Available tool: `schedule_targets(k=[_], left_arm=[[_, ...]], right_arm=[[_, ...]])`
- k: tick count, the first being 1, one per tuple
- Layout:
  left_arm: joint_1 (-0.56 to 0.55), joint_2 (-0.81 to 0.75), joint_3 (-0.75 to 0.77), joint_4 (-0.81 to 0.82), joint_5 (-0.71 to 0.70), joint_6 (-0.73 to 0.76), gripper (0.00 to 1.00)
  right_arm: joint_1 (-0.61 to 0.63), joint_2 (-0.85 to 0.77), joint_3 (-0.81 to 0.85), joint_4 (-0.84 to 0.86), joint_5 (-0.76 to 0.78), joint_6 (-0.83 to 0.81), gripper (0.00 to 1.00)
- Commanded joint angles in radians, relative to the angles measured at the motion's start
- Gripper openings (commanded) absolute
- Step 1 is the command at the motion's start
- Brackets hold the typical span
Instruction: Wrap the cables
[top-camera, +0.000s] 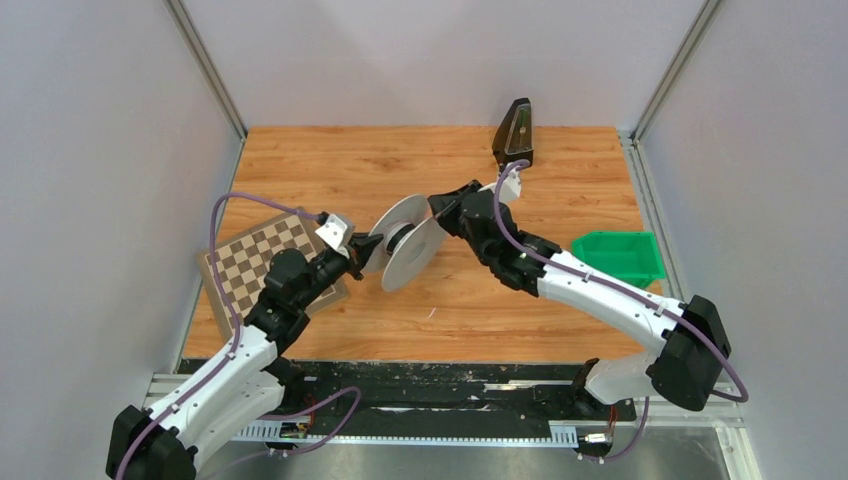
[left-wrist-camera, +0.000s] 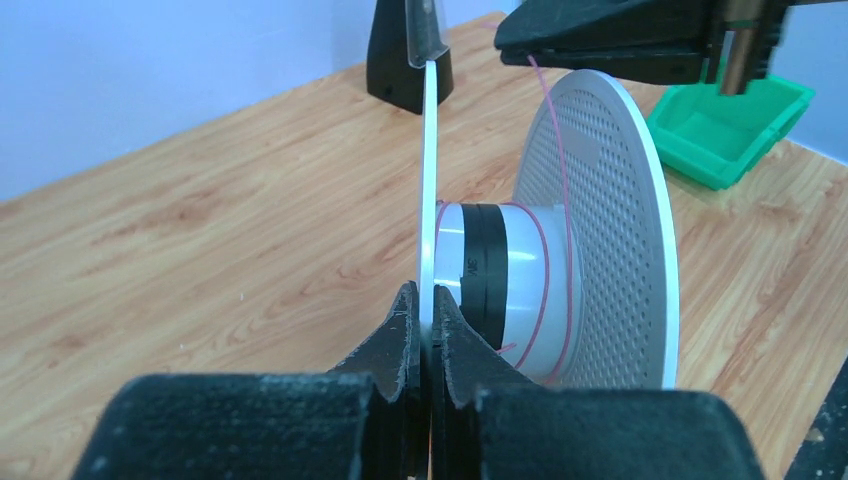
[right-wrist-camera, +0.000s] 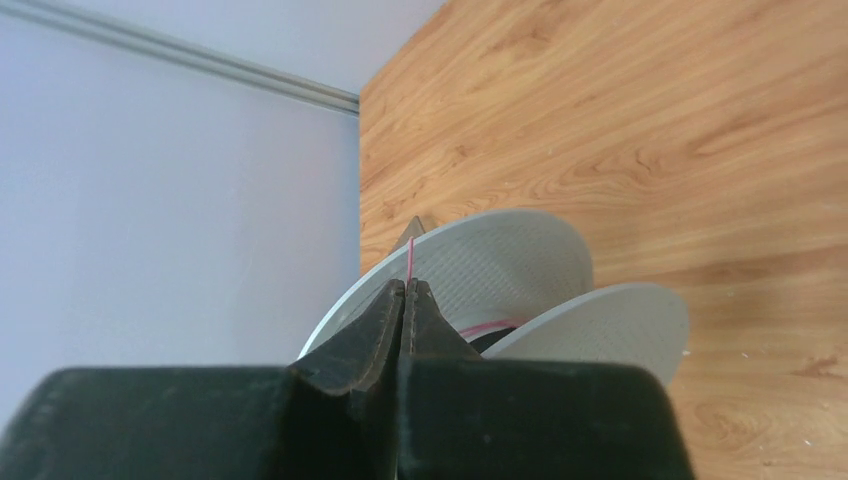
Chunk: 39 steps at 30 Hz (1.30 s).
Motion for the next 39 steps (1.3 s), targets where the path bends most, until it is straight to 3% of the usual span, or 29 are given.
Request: schedule_targets(k=[1, 11, 16, 22, 33, 39], left_arm=[[-0.017, -0.032, -0.027, 0.317, 0.052, 0.082, 0.0], [-0.02, -0.012, -0.058, 0.4, 0.092, 0.176, 0.0], [-0.019, 0.001, -0.072, 0.445, 0.093, 0.161, 0.0], [-0.019, 0.014, -0.06, 0.485, 0.135, 0.125, 0.0], [-0.019, -0.001, 0.01, 0.246, 0.186, 0.246, 0.0], [-0.019, 0.006, 0.027, 0.197, 0.182, 0.259, 0.0]], right_arm=[[-0.083, -0.028, -0.081, -0.103, -0.229, 0.237, 0.0], [-0.179, -0.043, -0.175, -0.087, -0.444, 0.412, 0.0], [-0.187, -0.035, -0.195, -0.071, -0.568, 0.511, 0.0], [-0.194, -0.01, -0.186, -0.066, -0.608, 0.554, 0.0], [-0.21, -0.02, -0.238, -0.02, -0.61, 0.503, 0.0], [-0.21, -0.005, -0.243, 0.006, -0.63, 0.495, 0.09]])
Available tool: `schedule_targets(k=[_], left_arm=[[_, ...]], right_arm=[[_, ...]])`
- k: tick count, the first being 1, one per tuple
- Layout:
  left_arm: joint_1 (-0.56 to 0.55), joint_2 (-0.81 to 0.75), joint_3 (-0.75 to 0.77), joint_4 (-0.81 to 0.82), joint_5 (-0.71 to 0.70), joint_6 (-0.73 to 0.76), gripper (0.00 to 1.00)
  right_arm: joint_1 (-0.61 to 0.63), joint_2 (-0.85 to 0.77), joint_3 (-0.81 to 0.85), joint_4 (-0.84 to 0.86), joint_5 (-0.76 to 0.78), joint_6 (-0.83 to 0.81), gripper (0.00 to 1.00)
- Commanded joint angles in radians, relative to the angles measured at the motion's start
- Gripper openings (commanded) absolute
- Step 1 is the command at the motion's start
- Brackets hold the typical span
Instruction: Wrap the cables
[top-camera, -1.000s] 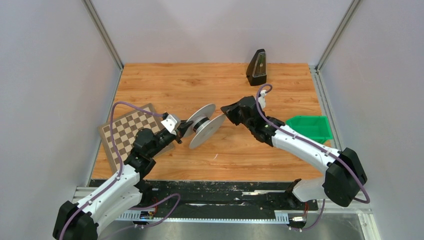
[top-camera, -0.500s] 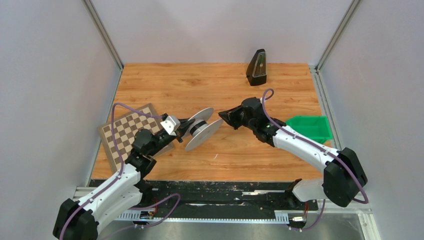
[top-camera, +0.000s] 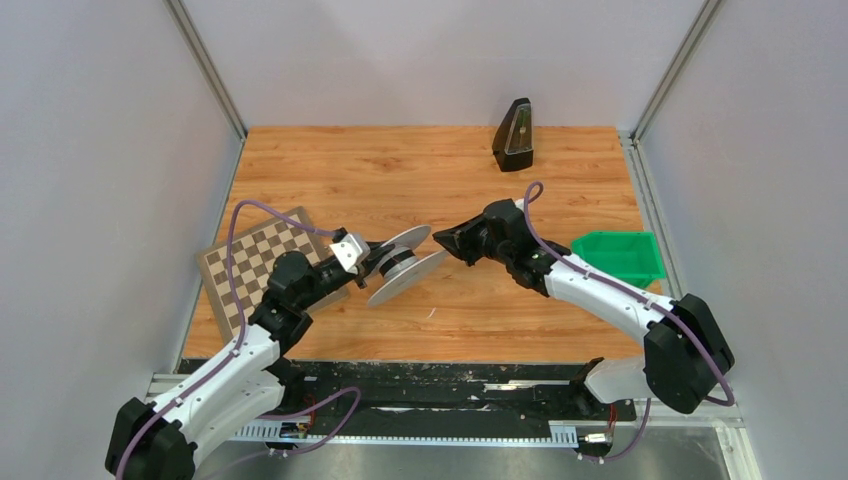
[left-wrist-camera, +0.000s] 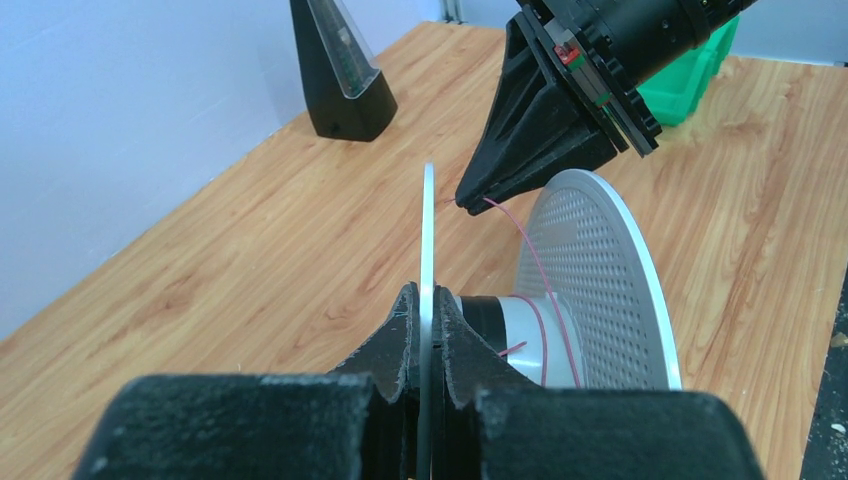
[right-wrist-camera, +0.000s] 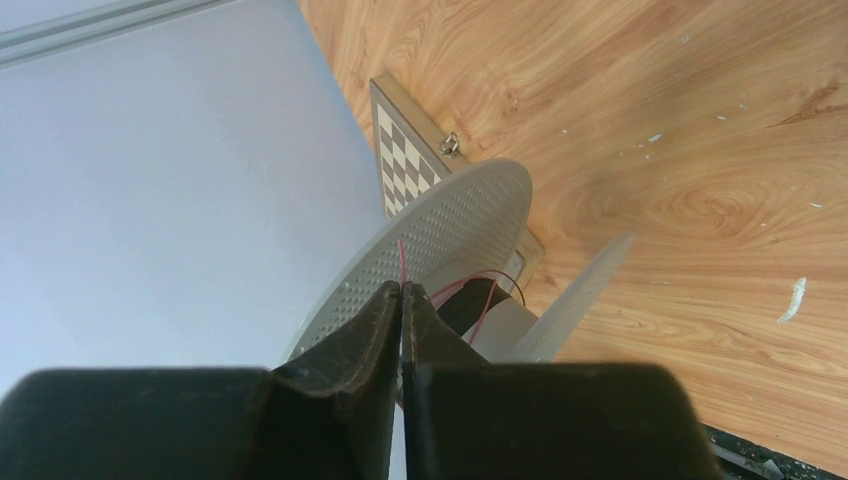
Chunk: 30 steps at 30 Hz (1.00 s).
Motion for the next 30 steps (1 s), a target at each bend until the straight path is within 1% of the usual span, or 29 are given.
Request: schedule_targets(k=[1, 6, 10, 19, 24, 30], left_arm=[[-0.002, -0.02, 0.079, 0.083, -0.011, 0.042, 0.0], [-0.003, -0.009, 0.083, 0.078, -0.025, 0.042, 0.0], [-0.002, -0.005, 0.089, 0.066, -0.028, 0.04, 0.0], [-0.002, -0.004, 0.093, 0.046, -0.055, 0.043, 0.0], [-0.002, 0.004, 0.1, 0.031, -0.07, 0.043, 0.0], [-0.002, 0.015, 0.111, 0.011, -0.077, 0.041, 0.0]], right_arm=[[0.005, 0.012, -0.013, 0.05, -0.065, -0.003, 0.09], [0.005, 0.012, -0.032, 0.059, -0.063, 0.004, 0.13], [0.004, 0.012, -0.04, 0.062, -0.061, 0.008, 0.2], [0.001, -0.02, -0.095, 0.062, -0.017, 0.044, 0.2], [-0.004, -0.022, -0.105, 0.062, -0.014, 0.042, 0.24], [-0.011, -0.043, -0.125, 0.061, 0.024, 0.033, 0.28]])
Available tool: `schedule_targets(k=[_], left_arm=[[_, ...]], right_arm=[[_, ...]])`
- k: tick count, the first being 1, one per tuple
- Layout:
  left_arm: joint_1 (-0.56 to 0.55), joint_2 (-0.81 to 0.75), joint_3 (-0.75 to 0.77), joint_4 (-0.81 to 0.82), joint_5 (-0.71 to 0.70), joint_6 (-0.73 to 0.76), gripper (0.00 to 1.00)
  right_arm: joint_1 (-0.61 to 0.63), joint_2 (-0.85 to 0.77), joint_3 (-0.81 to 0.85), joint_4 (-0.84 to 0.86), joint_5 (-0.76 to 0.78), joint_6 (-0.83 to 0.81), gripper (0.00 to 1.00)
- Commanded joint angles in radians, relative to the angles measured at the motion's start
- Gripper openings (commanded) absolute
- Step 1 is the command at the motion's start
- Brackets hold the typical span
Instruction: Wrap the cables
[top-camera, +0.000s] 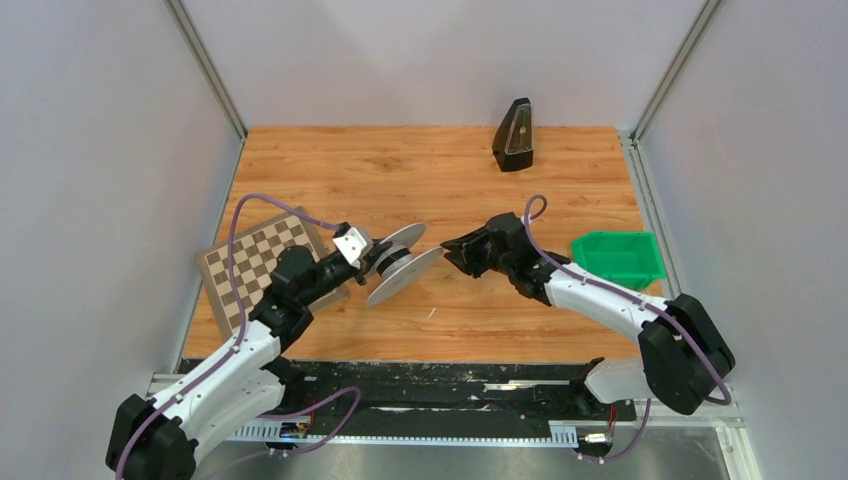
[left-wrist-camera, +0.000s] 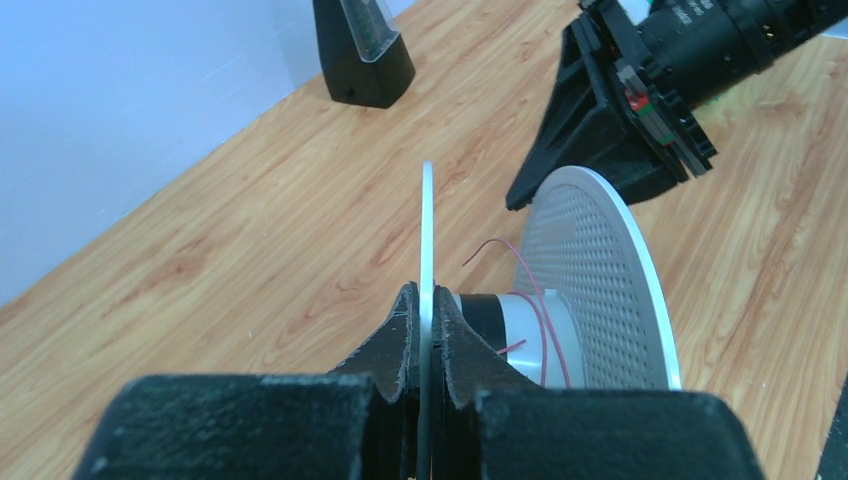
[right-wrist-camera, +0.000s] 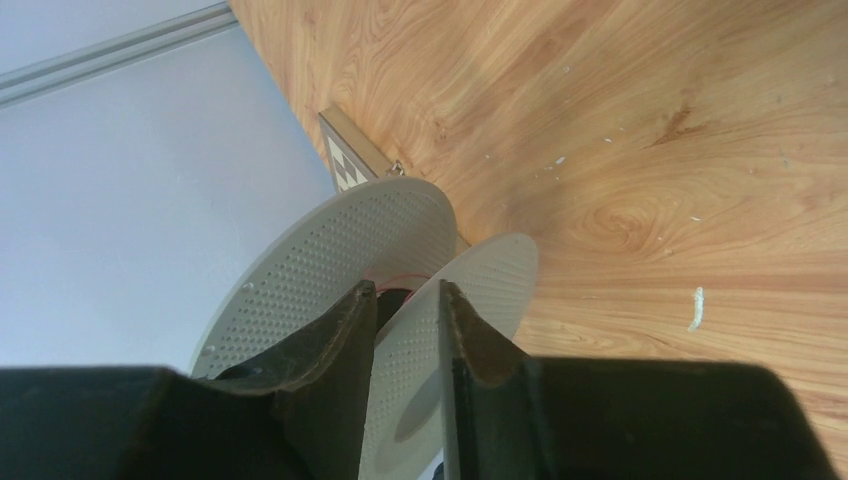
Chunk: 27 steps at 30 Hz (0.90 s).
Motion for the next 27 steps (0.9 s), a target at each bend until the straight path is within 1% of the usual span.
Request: schedule_targets(k=[1, 4, 5, 11, 15, 18, 19, 21, 23, 25, 27], left_arm=[[-0.002, -0.008, 0.072, 0.104, -0.037, 0.023, 0.0], [-0.002, -0.007, 0.072, 0.102, -0.047, 0.022, 0.0], [-0.002, -0.008, 0.072, 0.101, -0.048, 0.022, 0.0], [-0.001, 0.002, 0.071, 0.106, -0.061, 0.002, 0.0], [-0.001, 0.002, 0.072, 0.102, -0.065, -0.019, 0.0], [0.0, 0.001, 0.086, 0.078, -0.081, -0.044, 0.0], [-0.001, 0.0, 0.093, 0.057, -0.081, -0.052, 0.0], [0.0, -0.001, 0.118, 0.012, -0.077, -0.081, 0.0], [0.0, -0.001, 0.155, -0.05, -0.07, -0.11, 0.0], [0.0, 0.004, 0.191, -0.118, -0.054, -0.135, 0.0], [0.0, 0.004, 0.222, -0.177, -0.031, -0.154, 0.0]], right_arm=[[-0.004, -0.051, -0.021, 0.016, -0.001, 0.007, 0.29], [-0.014, -0.068, -0.036, 0.016, 0.001, 0.006, 0.31], [-0.017, -0.075, -0.038, 0.015, 0.032, 0.003, 0.31], [-0.038, -0.119, -0.04, -0.018, 0.101, -0.039, 0.38], [-0.066, -0.162, -0.038, -0.04, 0.165, -0.128, 0.42], [-0.084, -0.213, -0.039, -0.04, 0.217, -0.247, 0.48], [-0.087, -0.236, -0.035, -0.03, 0.236, -0.326, 0.5], [-0.087, -0.28, -0.03, 0.062, 0.244, -0.59, 0.54], [-0.088, -0.329, -0.035, 0.168, 0.182, -0.851, 0.56], [-0.089, -0.383, -0.039, 0.26, -0.002, -1.1, 0.58], [-0.089, -0.414, -0.02, 0.252, -0.202, -1.288, 0.59]])
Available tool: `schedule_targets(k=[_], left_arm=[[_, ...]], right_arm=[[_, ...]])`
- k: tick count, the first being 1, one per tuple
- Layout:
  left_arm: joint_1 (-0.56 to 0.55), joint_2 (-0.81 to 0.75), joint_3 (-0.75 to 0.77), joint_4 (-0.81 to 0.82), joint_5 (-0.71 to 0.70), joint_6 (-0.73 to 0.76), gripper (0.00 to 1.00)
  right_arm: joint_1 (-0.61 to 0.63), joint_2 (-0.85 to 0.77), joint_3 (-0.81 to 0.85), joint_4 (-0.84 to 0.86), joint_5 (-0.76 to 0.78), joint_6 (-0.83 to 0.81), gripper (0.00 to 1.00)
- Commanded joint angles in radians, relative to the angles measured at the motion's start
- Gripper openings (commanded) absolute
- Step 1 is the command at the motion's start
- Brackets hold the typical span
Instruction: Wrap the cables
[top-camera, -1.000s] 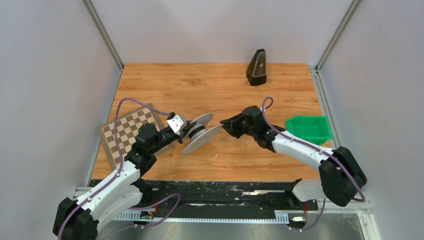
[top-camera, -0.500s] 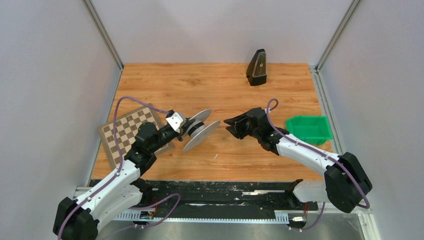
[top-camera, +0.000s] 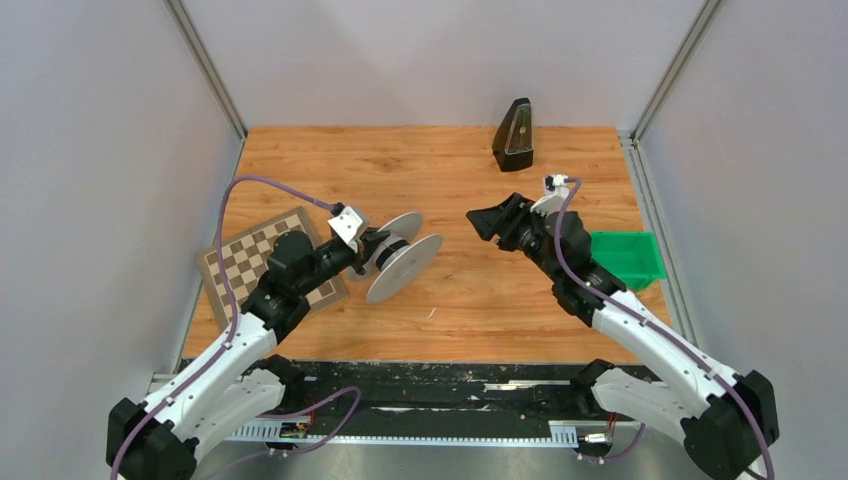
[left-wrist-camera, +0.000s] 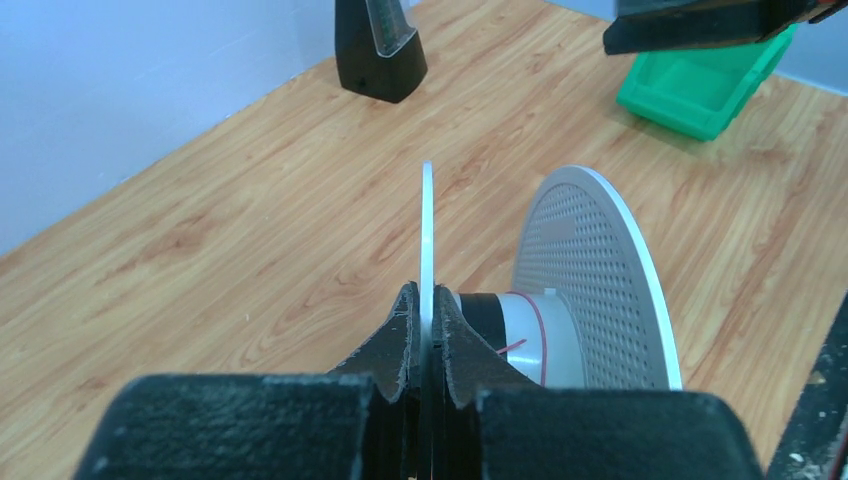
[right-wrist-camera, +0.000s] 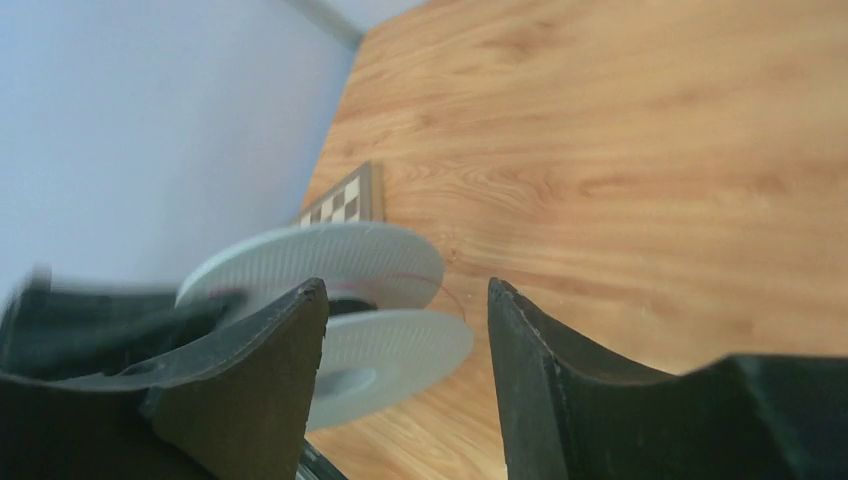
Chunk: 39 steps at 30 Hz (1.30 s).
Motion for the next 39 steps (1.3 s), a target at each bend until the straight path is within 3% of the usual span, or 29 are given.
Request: schedule_targets(k=[1, 4, 9, 15, 19, 25, 32, 35, 39], left_arm=[[0.002, -0.01, 0.121, -0.075, 0.047, -0.089, 0.0], [0.004, -0.011, 0.162, -0.142, 0.082, -0.107, 0.0], [0.003, -0.012, 0.201, -0.215, 0.148, -0.131, 0.0], [0.004, -0.007, 0.215, -0.222, 0.173, -0.121, 0.0], [0.004, -0.01, 0.205, -0.207, 0.169, -0.109, 0.0], [0.005, -0.006, 0.157, -0.092, 0.108, -0.084, 0.0], [0.031, 0.11, 0.131, 0.057, 0.078, -0.142, 0.0], [0.044, 0.151, 0.133, 0.105, 0.036, -0.176, 0.0], [0.064, 0.208, 0.156, 0.112, -0.053, -0.207, 0.0]], right_arm=[[0.001, -0.092, 0.036, 0.147, -0.382, -0.612, 0.6], [0.002, -0.139, 0.052, 0.092, -0.614, -0.787, 0.64], [0.003, -0.17, 0.059, 0.038, -0.868, -0.97, 0.82], [0.002, -0.09, 0.133, -0.061, -0.869, -1.03, 0.83], [0.006, -0.079, 0.124, -0.004, -0.863, -1.02, 0.8], [0.009, -0.072, 0.094, 0.033, -0.755, -0.956, 0.76], [0.03, -0.052, 0.025, 0.089, -0.54, -0.804, 0.69], [0.125, -0.061, -0.044, 0.151, -0.432, -0.814, 0.68], [0.331, -0.029, -0.118, 0.289, -0.115, -0.868, 0.69]])
